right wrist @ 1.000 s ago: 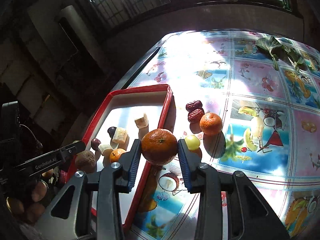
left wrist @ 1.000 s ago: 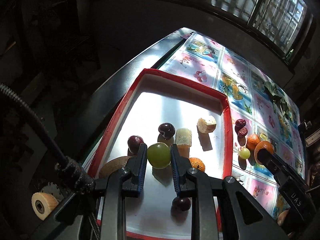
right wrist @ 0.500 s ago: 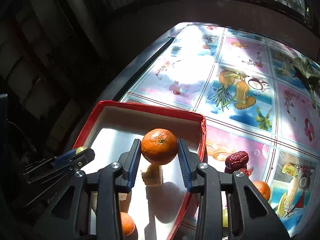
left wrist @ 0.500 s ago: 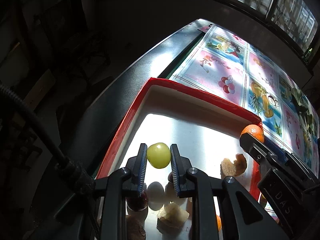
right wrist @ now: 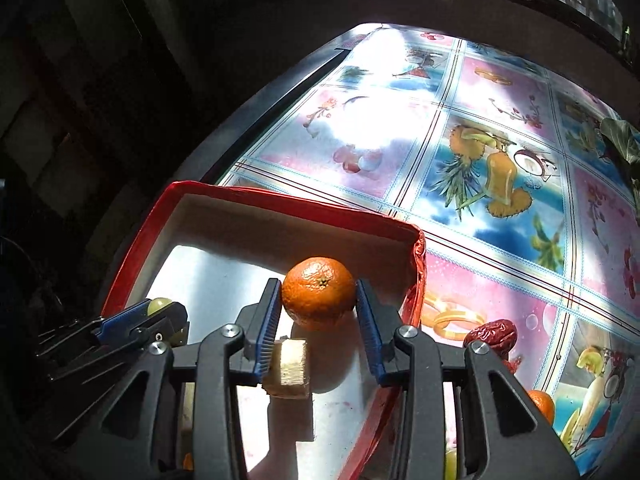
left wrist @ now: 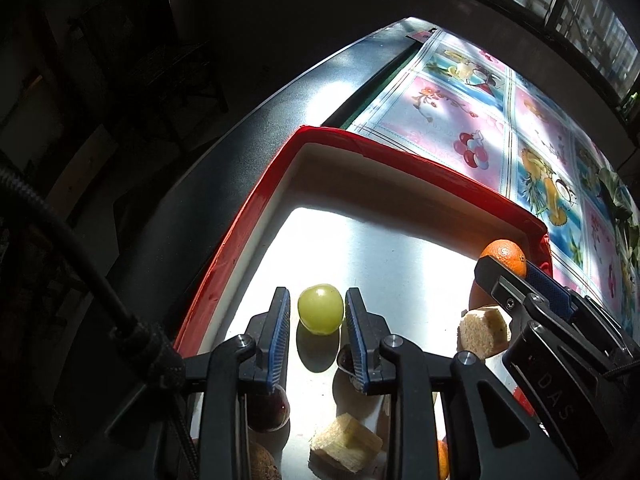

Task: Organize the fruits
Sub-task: 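Open both grippers to drop the tangerine and grape into the tray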

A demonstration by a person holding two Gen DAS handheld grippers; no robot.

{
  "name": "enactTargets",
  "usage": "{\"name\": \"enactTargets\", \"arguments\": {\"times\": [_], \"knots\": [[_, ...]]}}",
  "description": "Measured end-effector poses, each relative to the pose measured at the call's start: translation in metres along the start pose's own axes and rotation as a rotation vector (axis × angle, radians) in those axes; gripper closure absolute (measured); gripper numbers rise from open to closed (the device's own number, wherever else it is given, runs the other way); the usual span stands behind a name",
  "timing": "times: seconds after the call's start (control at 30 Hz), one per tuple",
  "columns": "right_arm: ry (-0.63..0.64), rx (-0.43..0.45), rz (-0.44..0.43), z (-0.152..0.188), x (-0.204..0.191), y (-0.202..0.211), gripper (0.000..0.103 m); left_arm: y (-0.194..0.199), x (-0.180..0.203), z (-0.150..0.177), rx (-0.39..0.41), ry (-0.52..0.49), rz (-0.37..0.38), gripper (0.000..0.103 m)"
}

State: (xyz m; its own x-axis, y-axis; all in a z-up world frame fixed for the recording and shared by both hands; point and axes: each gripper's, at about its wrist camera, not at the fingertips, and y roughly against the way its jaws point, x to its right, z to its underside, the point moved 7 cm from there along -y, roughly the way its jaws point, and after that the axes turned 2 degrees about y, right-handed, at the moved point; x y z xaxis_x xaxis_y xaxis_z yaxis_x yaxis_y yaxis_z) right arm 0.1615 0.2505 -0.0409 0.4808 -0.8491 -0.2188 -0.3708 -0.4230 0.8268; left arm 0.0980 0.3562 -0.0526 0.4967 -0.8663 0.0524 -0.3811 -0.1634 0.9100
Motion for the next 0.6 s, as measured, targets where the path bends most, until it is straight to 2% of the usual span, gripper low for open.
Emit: {"name": "enactTargets", "arguments": {"times": [0.07,0.13,0.2,0.43,0.6], "knots": [[-0.013,0.000,-0.013,0.002,0.002,0.004,0.060,0.008,-0.003,0.002,0.028,0.004,-0.012,0.067],[-0.024,0.021,-0.028,0.003,0.003,0.012,0.056,0.018,-0.005,0.006,0.054,0.004,-0.014,0.066],[-0.031,0.043,-0.023,0.006,0.003,0.025,0.045,0.030,-0.008,0.011,0.083,0.006,-0.022,0.063],[-0.088,0.153,-0.040,0.023,0.022,0.083,0.045,0.078,-0.007,0.028,0.209,-0.022,-0.033,0.057],[-0.149,0.204,-0.005,0.043,0.054,0.116,0.045,0.102,0.006,0.039,0.262,-0.054,-0.016,0.055]]}}
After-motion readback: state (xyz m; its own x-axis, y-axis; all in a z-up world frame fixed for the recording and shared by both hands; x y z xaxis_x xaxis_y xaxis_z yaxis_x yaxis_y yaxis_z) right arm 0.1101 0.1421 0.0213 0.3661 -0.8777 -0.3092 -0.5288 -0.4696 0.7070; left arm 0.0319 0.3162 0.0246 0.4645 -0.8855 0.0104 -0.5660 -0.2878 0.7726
